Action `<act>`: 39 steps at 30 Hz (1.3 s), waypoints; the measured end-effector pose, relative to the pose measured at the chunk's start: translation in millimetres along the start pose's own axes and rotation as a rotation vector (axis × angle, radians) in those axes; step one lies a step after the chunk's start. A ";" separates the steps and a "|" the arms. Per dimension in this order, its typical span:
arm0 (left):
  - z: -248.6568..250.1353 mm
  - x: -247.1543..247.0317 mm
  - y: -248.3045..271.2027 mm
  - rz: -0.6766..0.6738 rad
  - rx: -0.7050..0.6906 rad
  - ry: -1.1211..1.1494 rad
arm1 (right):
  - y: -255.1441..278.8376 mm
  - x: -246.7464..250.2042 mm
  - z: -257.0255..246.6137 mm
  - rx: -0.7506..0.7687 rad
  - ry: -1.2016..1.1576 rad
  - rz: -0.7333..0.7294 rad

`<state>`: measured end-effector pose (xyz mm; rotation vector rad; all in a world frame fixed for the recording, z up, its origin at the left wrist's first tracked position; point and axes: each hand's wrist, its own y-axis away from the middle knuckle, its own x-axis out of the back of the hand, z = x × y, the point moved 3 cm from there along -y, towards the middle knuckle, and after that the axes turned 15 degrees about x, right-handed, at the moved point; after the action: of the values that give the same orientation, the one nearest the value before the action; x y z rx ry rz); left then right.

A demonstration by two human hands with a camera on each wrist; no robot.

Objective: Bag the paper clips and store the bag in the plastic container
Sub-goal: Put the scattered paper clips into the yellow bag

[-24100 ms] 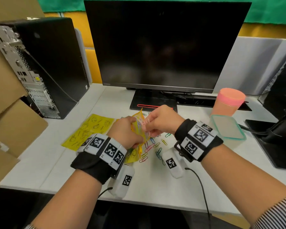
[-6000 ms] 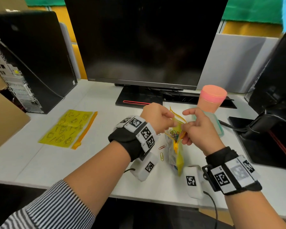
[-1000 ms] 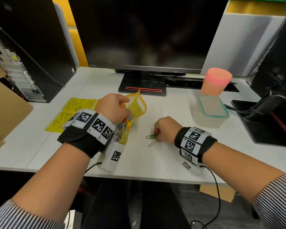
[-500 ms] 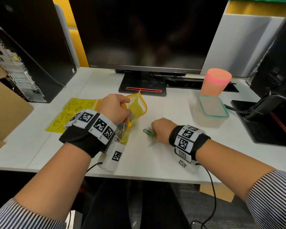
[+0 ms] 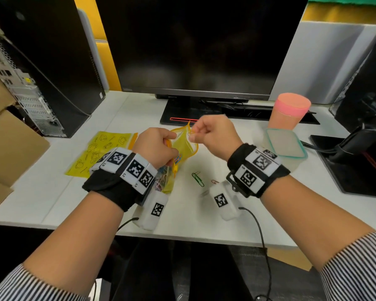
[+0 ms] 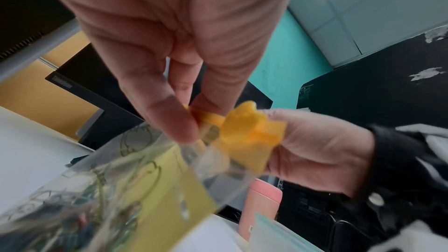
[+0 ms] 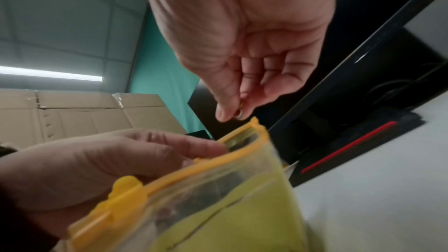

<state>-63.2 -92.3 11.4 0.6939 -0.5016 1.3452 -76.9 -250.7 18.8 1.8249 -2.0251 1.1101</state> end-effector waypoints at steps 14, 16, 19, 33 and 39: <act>-8.3 13.0 -5.3 0.008 0.055 0.051 | 28.0 -28.5 55.2 -0.111 0.507 -0.649; -8.2 12.8 -5.7 0.000 0.054 0.048 | 26.1 -39.6 54.1 -0.086 0.553 -0.666; -9.8 13.0 -6.6 0.003 0.055 0.055 | 17.8 -47.2 50.1 -0.063 0.611 -0.697; -8.8 15.1 -4.3 0.006 0.052 0.011 | -0.5 -59.2 40.5 -0.126 0.685 -0.893; -8.0 15.2 -5.2 0.002 0.047 0.005 | 6.6 -63.6 39.1 -0.032 0.692 -0.854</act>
<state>-56.0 -76.3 15.4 0.7289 -0.4682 1.3633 -56.3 -226.7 -49.2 1.6633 -0.7505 1.1569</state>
